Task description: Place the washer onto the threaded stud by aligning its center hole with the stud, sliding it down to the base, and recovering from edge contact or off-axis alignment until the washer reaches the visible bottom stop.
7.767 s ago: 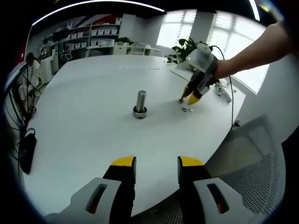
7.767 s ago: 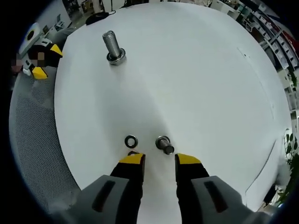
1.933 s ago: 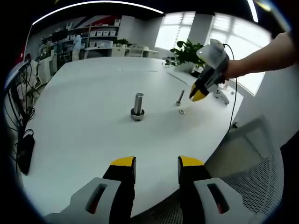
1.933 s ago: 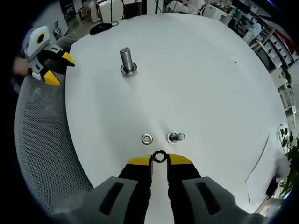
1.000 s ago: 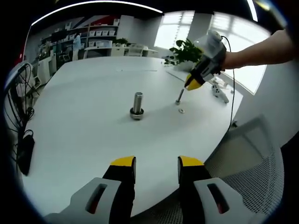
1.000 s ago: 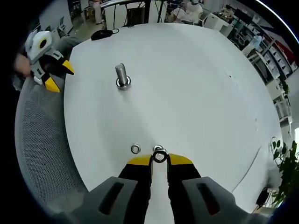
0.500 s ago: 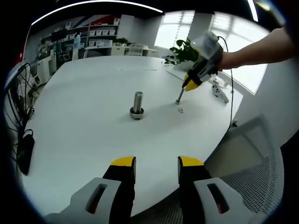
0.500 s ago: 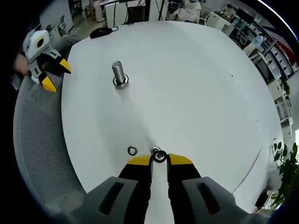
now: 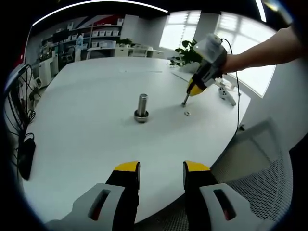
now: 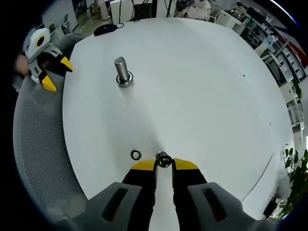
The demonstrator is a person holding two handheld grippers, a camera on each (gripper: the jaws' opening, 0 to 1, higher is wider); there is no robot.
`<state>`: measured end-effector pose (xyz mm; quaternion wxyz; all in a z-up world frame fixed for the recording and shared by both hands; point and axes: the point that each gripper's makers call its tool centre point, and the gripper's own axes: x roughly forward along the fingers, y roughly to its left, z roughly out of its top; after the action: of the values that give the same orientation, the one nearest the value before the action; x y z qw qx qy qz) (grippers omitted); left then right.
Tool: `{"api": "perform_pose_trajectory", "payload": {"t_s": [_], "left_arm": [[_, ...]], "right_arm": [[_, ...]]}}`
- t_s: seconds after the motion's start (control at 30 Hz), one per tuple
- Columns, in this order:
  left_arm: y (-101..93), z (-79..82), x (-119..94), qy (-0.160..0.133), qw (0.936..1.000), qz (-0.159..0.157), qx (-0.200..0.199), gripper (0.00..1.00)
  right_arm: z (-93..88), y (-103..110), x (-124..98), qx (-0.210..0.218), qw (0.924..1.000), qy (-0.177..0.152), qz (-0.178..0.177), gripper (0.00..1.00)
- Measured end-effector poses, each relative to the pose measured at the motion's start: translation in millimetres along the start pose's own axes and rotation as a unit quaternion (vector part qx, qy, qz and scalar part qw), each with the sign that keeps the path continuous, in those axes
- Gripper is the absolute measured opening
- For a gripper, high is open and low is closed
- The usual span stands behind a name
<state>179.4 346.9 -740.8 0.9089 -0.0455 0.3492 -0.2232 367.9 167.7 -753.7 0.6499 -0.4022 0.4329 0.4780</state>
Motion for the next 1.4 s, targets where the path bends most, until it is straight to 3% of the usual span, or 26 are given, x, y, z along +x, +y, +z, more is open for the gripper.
{"api": "perform_pose_trajectory", "payload": {"t_s": [0.93, 1.4], "left_arm": [[-0.2, -0.3, 1, 0.0, 1.0, 0.001, -0.002, 0.34], [-0.3, 0.6, 0, -0.001, 1.0, 0.001, -0.002, 0.34]], "right_arm": [[-15.7, 6, 31, 0.012, 0.9995, 0.024, 0.017, 0.14], [-16.3, 7, 31, 0.031, 0.999, 0.021, 0.022, 0.15]]}}
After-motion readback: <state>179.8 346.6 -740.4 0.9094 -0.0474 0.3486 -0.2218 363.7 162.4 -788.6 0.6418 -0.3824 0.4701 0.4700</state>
